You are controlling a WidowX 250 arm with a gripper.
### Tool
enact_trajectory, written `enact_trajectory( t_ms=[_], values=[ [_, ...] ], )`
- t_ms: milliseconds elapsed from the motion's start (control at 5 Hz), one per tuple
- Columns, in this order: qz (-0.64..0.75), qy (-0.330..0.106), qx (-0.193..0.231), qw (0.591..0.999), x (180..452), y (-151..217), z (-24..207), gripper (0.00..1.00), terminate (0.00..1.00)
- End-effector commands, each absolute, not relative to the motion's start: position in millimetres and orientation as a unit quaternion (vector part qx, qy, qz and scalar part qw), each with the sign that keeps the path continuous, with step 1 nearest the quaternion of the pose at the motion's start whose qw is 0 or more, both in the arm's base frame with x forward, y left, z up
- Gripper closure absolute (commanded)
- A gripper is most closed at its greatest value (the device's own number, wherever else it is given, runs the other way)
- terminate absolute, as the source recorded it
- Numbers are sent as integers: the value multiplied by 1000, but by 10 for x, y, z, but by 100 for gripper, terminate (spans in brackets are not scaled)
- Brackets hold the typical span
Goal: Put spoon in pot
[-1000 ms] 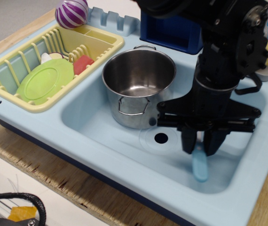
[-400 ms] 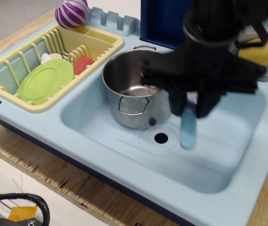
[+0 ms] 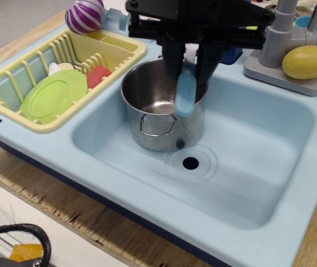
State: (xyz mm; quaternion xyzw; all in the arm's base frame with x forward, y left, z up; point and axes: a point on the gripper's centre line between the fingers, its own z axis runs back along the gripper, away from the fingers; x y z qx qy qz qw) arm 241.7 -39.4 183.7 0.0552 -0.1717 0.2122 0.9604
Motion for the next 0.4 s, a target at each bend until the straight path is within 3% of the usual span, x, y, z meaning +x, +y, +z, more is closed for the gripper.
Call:
enact_trajectory(
  t_ms=[0, 200],
  values=[
    [202, -172, 25, 964, 2496, -160, 1784, 100, 0],
    [202, -172, 25, 964, 2496, -160, 1784, 0, 100]
  ],
)
